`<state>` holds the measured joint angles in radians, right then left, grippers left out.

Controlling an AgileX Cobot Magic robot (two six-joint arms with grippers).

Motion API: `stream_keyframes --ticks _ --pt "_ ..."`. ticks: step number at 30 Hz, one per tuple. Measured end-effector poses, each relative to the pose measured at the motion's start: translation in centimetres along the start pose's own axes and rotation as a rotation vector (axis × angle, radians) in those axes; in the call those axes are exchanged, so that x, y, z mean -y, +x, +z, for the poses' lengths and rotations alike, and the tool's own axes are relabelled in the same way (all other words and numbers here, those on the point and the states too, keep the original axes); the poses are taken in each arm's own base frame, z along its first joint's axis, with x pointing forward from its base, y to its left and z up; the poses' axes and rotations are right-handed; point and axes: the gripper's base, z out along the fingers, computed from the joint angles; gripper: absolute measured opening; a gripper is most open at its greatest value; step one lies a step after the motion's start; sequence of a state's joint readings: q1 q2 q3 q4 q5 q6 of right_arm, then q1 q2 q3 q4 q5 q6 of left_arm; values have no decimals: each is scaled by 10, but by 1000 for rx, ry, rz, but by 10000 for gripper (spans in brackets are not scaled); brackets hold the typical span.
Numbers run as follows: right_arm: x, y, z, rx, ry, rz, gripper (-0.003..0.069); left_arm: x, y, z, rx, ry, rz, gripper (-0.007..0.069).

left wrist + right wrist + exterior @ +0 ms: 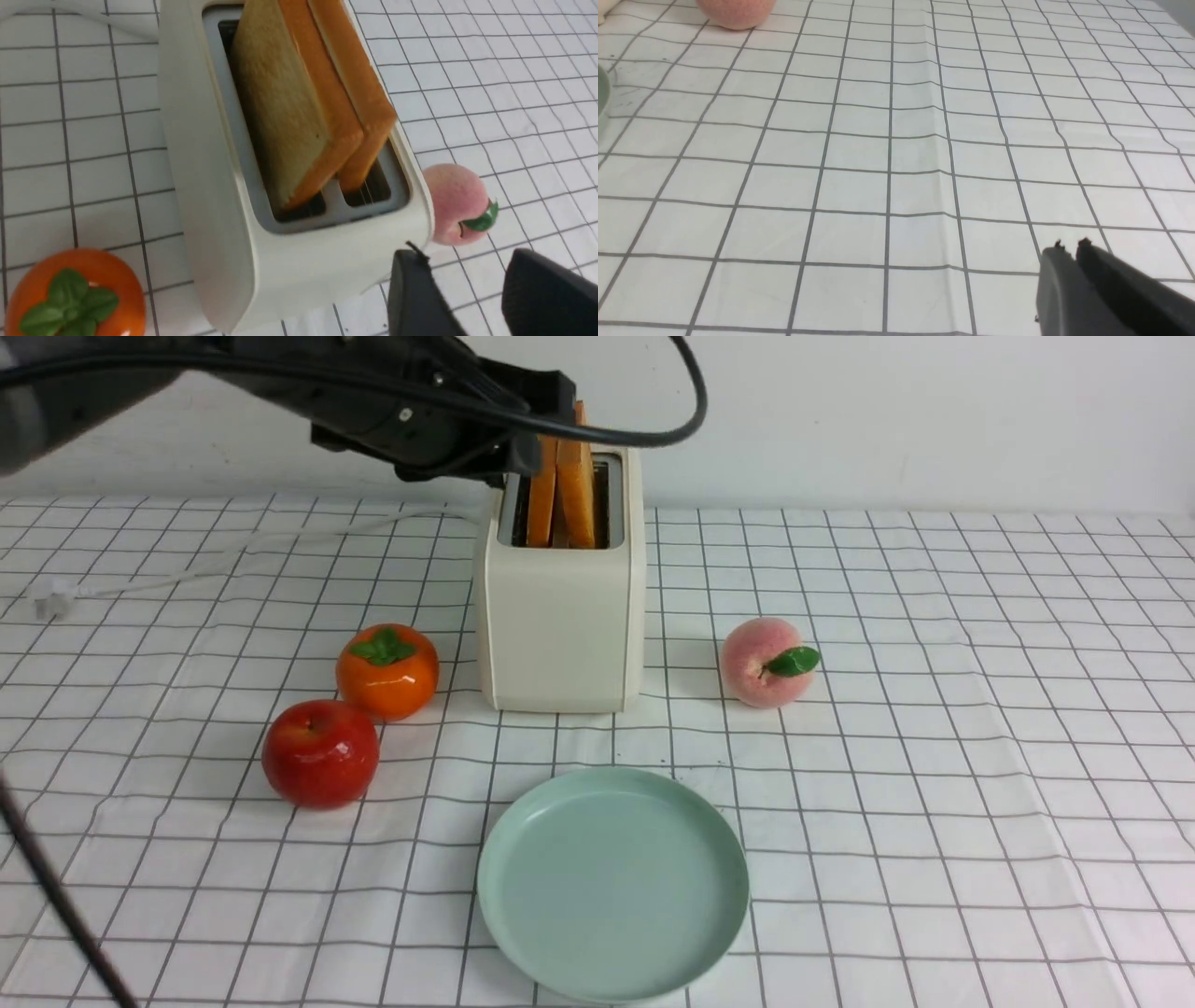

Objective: Take toasted bread from bread machine on white checkered table place on plate.
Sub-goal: 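Reach for a toast slice standing in the toaster with the left gripper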

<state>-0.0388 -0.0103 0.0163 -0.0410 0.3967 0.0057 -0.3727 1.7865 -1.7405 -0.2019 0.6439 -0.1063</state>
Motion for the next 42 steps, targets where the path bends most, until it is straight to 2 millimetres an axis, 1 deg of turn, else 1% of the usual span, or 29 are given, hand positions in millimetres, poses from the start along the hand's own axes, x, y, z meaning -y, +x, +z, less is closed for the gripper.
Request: stream_keyframes --ticks 1,2,4,6,9,10,11,17,19,23,31,34,35,37,42 --pt "0 0 0 0 0 0 51 -1 1 3 -6 -2 -1 296" --pt "0 0 0 0 0 0 51 -4 1 18 -16 -17 15 324" --pt "0 0 0 0 0 0 51 -8 3 35 -31 -43 42 337" --pt "0 0 0 0 0 0 51 -13 5 49 -39 -66 69 342" --pt "0 0 0 0 0 0 51 -17 7 65 -20 -83 93 343" --pt "0 0 0 0 0 0 51 -18 8 66 -22 -84 93 343" --pt "0 0 0 0 0 0 51 -19 9 73 -2 -85 99 343" --pt "0 0 0 0 0 0 51 -22 6 82 65 -90 129 343" --pt "0 0 0 0 0 0 51 -22 5 83 78 -94 142 339" --pt "0 0 0 0 0 0 51 -23 1 82 116 -109 188 294" --pt "0 0 0 0 0 0 51 -22 -3 81 152 -112 209 167" --pt "0 0 0 0 0 0 51 -22 -3 81 153 -112 201 95" --pt "0 0 0 0 0 0 51 -22 -3 81 153 -111 199 83" --pt "0 0 0 0 0 0 51 -22 -3 81 156 -110 184 68" --pt "0 0 0 0 0 0 51 -20 -7 75 176 -105 169 68"
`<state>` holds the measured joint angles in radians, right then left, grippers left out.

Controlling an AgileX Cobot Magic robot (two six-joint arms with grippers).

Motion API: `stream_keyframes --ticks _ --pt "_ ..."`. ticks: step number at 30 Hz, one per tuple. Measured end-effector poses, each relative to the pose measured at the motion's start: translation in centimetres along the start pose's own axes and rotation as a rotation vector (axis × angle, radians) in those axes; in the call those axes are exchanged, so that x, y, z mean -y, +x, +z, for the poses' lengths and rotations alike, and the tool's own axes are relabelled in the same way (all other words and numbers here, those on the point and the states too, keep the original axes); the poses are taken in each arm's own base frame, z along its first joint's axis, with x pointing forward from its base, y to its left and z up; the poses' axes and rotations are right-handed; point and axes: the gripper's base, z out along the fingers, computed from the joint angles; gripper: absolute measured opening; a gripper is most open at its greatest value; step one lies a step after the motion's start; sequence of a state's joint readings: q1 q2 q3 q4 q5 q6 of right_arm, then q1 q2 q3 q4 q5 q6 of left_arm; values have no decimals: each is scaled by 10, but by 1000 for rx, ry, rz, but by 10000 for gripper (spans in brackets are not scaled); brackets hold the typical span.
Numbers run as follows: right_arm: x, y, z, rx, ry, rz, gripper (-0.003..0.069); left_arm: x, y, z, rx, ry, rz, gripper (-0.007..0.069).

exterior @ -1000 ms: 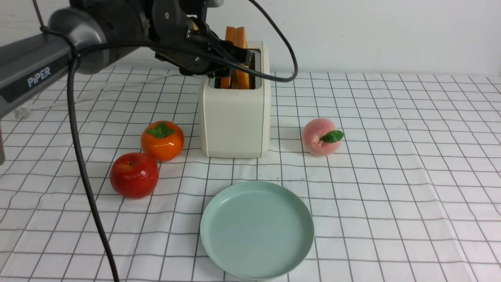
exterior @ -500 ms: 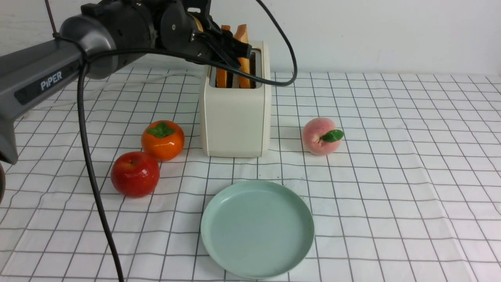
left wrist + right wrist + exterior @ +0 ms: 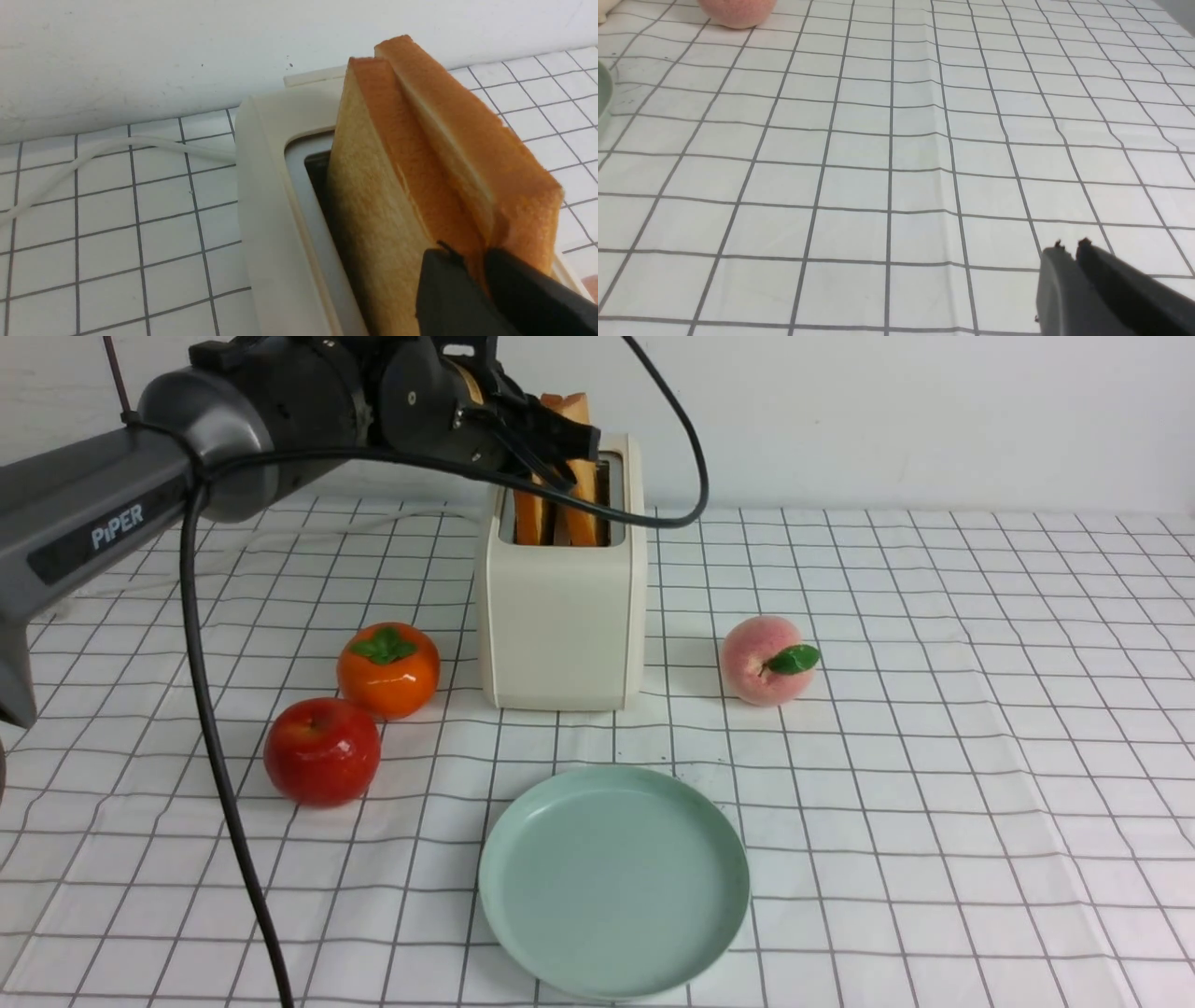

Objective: Take toasted bread from bread machine on white checkered table place on plate.
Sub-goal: 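Reach for a toast slice standing in the toaster with the left gripper, then place the slice of bread on the plate with the left gripper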

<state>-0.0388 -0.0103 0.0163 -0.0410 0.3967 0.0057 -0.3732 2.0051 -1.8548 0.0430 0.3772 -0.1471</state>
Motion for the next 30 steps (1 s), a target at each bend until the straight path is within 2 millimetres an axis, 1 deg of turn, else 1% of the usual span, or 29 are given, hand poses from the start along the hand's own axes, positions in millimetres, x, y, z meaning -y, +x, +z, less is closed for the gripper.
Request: stream_keyframes --ticks 1,2,3,4,5,8,9,10,12,13,14,15,16,18,19,20,21,22,23,24,25,26,27,30 --pt "0 0 0 0 0 0 51 0 -3 -3 8 1 -1 68" --pt "0 0 0 0 0 0 51 1 -12 -14 39 4 -2 68" --pt "0 0 0 0 0 0 51 1 -14 -16 44 5 -3 68" --pt "0 0 0 0 0 0 51 2 -21 -24 69 7 -4 68" --pt "0 0 0 0 0 0 51 3 -35 -41 119 13 -4 68" --pt "0 0 0 0 0 0 51 5 -59 -75 215 24 -4 68" --pt "0 0 0 0 0 0 51 6 -63 -81 230 25 -4 68" --pt "0 0 0 0 0 0 51 6 -71 -95 261 30 -7 68" --pt "0 0 0 0 0 0 51 7 -80 -113 286 36 -14 68" --pt "0 0 0 0 0 0 51 8 -85 -127 293 42 -25 68" --pt "0 0 0 0 0 0 51 8 -84 -127 288 42 -27 68" --pt "0 0 0 0 0 0 51 8 -89 -141 289 49 -39 68" --pt "0 0 0 0 0 0 51 10 -92 -162 266 64 -66 68" --pt "0 0 0 0 0 0 51 13 -93 -192 204 96 -97 68" --pt "0 0 0 0 0 0 51 15 -89 -206 156 118 -104 68" --pt "0 0 0 0 0 0 51 16 -86 -211 121 128 -106 68" --pt "0 0 0 0 0 0 51 20 -75 -226 41 182 -115 68" --pt "0 0 0 0 0 0 51 23 -65 -230 -20 214 -120 68" --pt "0 0 0 0 0 0 51 27 -48 -234 -94 266 -121 68" --pt "0 0 0 0 0 0 51 29 -35 -230 -151 299 -129 68" --pt "0 0 0 0 0 0 51 32 -13 -224 -225 350 -155 68" --pt "0 0 0 0 0 0 51 32 -14 -226 -220 352 -145 68" --pt "0 0 0 0 0 0 51 35 14 -216 -293 411 -165 68" --pt "0 0 0 0 0 0 51 41 73 -193 -393 526 -254 68"
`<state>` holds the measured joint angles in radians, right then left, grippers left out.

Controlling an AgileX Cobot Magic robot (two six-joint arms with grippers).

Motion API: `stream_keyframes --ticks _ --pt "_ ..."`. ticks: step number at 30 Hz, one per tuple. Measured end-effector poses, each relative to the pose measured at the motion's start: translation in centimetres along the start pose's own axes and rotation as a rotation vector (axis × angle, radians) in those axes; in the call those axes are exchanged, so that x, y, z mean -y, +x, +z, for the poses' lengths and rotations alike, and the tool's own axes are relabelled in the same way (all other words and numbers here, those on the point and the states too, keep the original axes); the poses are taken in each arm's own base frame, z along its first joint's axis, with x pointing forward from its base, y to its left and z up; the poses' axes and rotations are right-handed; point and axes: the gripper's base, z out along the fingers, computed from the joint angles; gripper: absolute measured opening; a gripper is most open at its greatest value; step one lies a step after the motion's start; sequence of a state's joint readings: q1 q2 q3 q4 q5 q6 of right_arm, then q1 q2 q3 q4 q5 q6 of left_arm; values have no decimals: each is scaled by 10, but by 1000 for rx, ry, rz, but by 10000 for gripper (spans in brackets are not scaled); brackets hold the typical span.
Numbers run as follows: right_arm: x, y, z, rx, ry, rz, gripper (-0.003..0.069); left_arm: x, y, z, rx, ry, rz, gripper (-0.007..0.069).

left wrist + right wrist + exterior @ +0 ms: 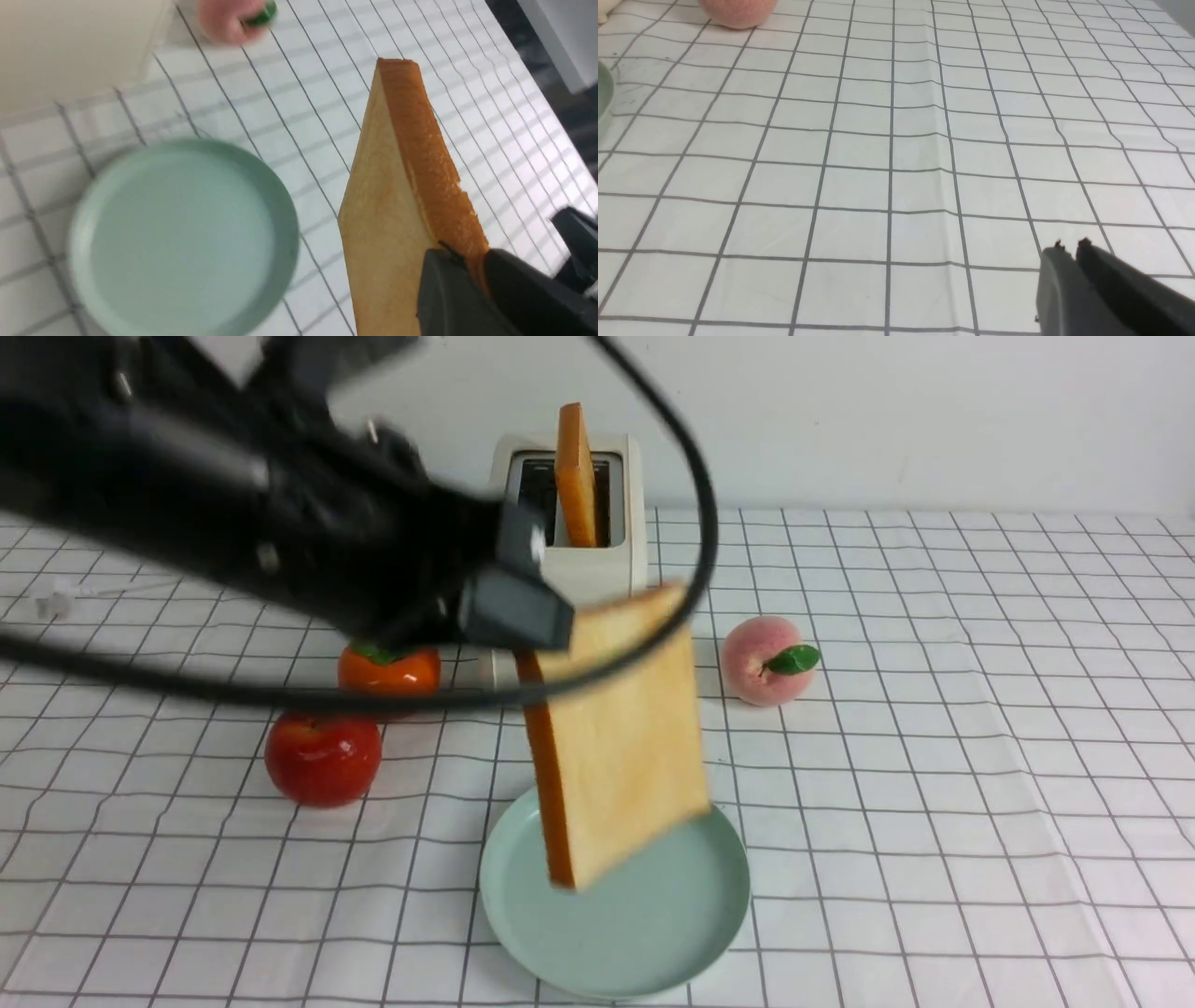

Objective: Take toasted bread from bread machine on white checkered table place on plate.
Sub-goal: 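Place the slice of bread on the plate with the left gripper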

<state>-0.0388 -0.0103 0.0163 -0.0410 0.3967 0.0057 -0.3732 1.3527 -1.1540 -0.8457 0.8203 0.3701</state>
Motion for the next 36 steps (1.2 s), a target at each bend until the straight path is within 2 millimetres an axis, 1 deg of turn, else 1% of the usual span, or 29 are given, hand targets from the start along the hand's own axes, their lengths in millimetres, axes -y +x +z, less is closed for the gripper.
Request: stream_keyframes --ticks 2,4,5,6,9,10,13,16,20,25,29,31,32,33,35,36 --pt "0 0 0 -1 0 0 51 -17 23 23 -7 62 -55 68" --pt "0 0 0 -1 0 0 51 -33 37 42 28 84 -88 68" --pt "0 0 0 -1 0 0 51 -35 38 45 30 82 -75 68" --pt "0 0 0 -1 0 0 51 -47 42 56 78 66 -95 68" --pt "0 0 0 -1 0 0 51 -63 41 71 120 12 -81 68" --pt "0 0 0 -1 0 0 51 -64 42 72 117 11 -78 68" --pt "0 0 0 -1 0 0 51 -78 45 85 106 -37 -101 68" --pt "0 0 0 -1 0 0 51 -83 49 93 74 -27 -112 68" --pt "0 0 0 -1 0 0 51 -86 52 98 52 -22 -124 68" --pt "0 0 0 -1 0 0 51 -99 57 109 32 -74 -147 67" --pt "0 0 0 -1 0 0 51 -102 59 112 19 -86 -119 76" --pt "0 0 0 -1 0 0 51 -102 60 111 5 -91 -77 162" --pt "0 0 0 -1 0 0 51 -102 60 111 5 -91 -73 162" --pt "0 0 0 -1 0 0 51 -102 61 110 -4 -96 -46 248" --pt "0 0 0 -1 0 0 51 -99 59 106 1 -101 -16 371" --pt "0 0 0 -1 0 0 51 -98 58 104 6 -106 1 418"
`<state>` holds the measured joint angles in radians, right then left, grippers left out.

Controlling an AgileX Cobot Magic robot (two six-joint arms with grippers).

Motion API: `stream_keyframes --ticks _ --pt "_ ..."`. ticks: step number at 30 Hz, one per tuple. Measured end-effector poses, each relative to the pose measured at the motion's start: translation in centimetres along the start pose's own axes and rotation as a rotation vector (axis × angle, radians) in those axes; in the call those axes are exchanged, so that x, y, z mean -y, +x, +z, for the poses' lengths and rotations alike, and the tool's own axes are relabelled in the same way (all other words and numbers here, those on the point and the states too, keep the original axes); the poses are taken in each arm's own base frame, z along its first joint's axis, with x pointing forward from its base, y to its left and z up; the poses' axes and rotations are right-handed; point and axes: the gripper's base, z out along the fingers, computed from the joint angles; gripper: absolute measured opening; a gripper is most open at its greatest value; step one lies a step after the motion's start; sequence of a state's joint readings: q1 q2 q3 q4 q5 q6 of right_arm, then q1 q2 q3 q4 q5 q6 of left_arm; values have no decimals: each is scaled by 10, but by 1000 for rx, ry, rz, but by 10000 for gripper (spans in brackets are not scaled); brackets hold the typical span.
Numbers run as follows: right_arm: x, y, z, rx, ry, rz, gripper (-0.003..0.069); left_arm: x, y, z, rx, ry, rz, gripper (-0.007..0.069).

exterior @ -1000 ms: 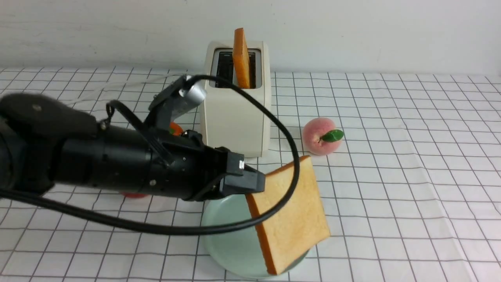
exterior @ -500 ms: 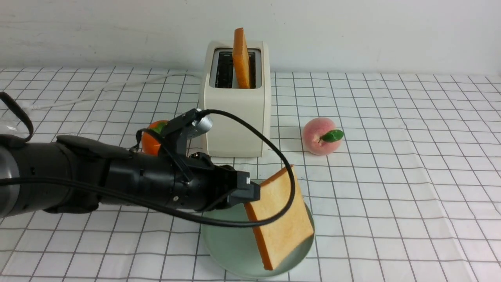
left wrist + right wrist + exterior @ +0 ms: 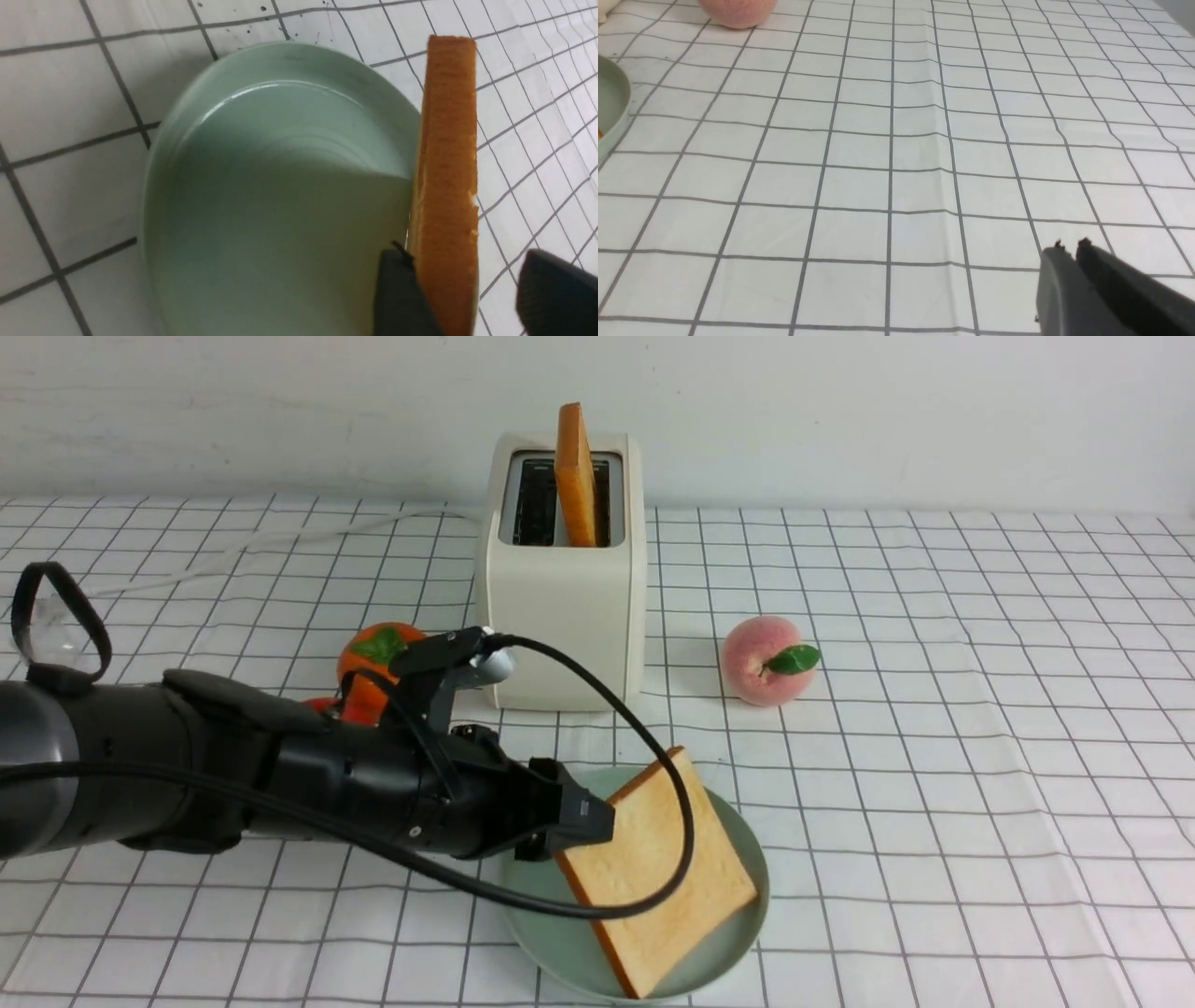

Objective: Take toasted bread from bread machine on white checkered table place on plate.
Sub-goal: 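Place the slice of bread on the plate with the left gripper, then grasp the toast slice in the toaster and pull it up out of the slot with the right gripper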

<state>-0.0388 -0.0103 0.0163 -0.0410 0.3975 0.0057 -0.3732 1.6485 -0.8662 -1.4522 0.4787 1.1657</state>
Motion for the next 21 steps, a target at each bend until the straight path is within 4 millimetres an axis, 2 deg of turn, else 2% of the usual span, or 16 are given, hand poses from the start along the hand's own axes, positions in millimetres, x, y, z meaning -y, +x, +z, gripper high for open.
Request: stream_keyframes --ticks 3,5,7,9,12,16,18,19,21 --pt "0 0 0 0 0 0 51 7 -9 -17 61 -38 75 561" --pt "0 0 0 0 0 0 51 13 -17 -33 124 -76 129 612" --pt "0 0 0 0 0 0 51 20 -26 -52 198 -117 181 624" --pt "0 0 0 0 0 0 51 28 -32 -71 273 -142 212 605" --pt "0 0 0 0 0 0 51 44 -39 -103 385 -142 245 501" --pt "0 0 0 0 0 0 51 71 -40 -153 538 -95 258 179" --pt "0 0 0 0 0 0 51 76 -38 -164 570 -86 266 94" --pt "0 0 0 0 0 0 51 83 -35 -180 611 -76 282 13" --pt "0 0 0 0 0 0 51 92 -26 -201 662 -67 314 -13"
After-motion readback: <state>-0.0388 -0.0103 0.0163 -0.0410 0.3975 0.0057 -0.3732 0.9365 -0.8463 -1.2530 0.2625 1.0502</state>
